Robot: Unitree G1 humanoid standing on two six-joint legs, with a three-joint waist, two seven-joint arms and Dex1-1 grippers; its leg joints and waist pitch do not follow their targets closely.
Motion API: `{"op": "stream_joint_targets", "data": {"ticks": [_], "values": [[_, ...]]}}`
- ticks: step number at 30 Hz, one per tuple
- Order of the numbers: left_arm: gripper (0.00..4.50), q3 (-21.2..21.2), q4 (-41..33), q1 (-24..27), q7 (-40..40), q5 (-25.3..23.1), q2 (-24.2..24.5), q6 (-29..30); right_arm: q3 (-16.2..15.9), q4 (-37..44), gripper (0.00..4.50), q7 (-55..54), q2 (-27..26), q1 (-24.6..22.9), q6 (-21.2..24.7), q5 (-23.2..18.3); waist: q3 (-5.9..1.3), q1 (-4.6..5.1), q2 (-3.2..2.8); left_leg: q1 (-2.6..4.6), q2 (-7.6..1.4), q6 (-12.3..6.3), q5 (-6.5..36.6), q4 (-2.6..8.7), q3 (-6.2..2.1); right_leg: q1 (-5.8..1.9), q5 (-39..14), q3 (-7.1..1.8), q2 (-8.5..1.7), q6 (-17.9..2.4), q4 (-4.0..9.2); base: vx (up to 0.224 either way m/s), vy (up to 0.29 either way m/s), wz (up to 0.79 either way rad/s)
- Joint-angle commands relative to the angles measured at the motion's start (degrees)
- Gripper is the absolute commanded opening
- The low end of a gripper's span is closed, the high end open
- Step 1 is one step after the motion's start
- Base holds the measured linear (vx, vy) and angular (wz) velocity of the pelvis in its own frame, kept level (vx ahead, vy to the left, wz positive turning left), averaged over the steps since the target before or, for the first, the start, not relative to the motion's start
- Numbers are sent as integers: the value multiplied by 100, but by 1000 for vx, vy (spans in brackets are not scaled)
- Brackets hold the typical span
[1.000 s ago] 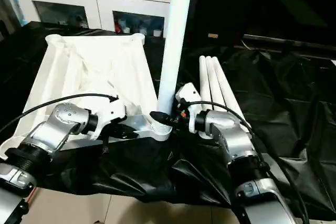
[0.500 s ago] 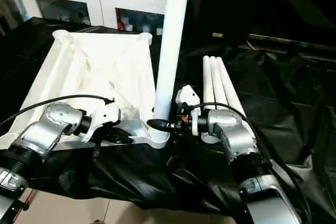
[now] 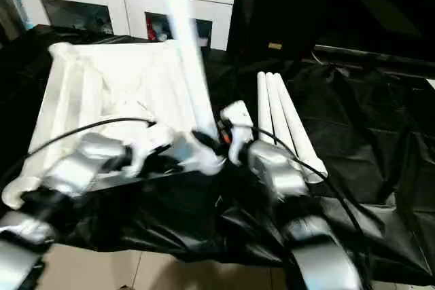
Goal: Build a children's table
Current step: Insert table leg to table base
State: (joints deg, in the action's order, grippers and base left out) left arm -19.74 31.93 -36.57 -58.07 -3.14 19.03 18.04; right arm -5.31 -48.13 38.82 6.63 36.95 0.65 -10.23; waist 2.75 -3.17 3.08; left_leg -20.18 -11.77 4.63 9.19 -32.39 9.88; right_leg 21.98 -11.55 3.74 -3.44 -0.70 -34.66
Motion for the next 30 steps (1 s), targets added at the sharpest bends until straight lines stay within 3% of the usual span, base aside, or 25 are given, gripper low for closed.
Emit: {"op": "stream_joint_targets", "data": {"ticks": [1, 6, 10, 12, 13, 17, 20, 24, 26, 30], "values": [[0, 310, -214, -339, 243, 110, -28, -37, -170, -564, 187, -48, -3, -346, 354, 273, -235, 18, -95, 121, -170, 185, 2672, 408, -120, -29, -3113, -267, -493, -692, 658, 0, 0, 0], [0, 332, -244, -382, 453, 66, -141, 180, -140, -717, 187, -285, -101, -256, 358, 288, -239, 11, -100, 96, -179, 158, 2558, 426, -104, -47, -2784, -282, -481, -789, 618, 0, 0, 0], [0, 167, -293, -279, 962, -290, -257, -326, 522, -673, 187, -524, -317, -34, 97, -314, -247, 8, -111, 124, -189, 163, 2590, 414, -106, -27, -2857, -285, -497, -769, 642, 0, 0, 0], [0, 154, -368, -178, 869, -285, -135, -438, 629, -589, 187, -441, -279, -36, 15, -380, -274, -4, -139, 51, -194, 132, 2306, 433, -102, -87, -2402, -285, -484, -844, 585, 0, 0, 0], [0, 140, -419, -102, 772, -277, -42, -541, 706, -475, 187, -356, -242, -43, 3, -461, -293, 1, -121, 21, -197, 99, 2085, 430, -82, -115, -1998, -293, -468, -933, 536, 0, 0, 0], [0, 142, -647, 107, 455, -186, 155, -583, 925, -155, 187, -39, -143, -6, 12, -737, -369, -15, -143, -57, -185, -105, 1167, 352, -20, -187, -590, -296, -437, -1254, 373, 0, 0, 0], [0, 158, -734, 180, 292, -121, 216, -658, 998, 92, 187, 228, -83, -16, 86, -850, -372, -15, -146, -65, -172, -227, 827, 313, 3, -212, 85, -286, -414, -1430, 297, 0, 0, 0], [45, 185, -909, 254, -63, 100, 306, -498, 1028, 427, 187, 431, 8, -73, 227, -984, -365, -28, -156, -52, -168, -307, 746, 303, 12, -223, 168, -290, -416, -1478, 281, 0, 0, 0], [56, 213, -1012, 321, -286, 255, 375, -497, 1018, 589, 187, 511, 59, -121, 285, -1018, -363, -37, -168, -28, -175, -268, 779, 304, 21, -218, 148, -289, -411, -1526, 283, 0, 0, 0], [82, 302, -1107, 383, -468, 390, 560, -656, 1000, 975, 187, 641, 134, -245, 462, -1129, -338, -29, -182, -20, -168, -165, 985, 320, 20, -212, -183, -291, -400, -1420, 314, 0, 0, 0]]}}
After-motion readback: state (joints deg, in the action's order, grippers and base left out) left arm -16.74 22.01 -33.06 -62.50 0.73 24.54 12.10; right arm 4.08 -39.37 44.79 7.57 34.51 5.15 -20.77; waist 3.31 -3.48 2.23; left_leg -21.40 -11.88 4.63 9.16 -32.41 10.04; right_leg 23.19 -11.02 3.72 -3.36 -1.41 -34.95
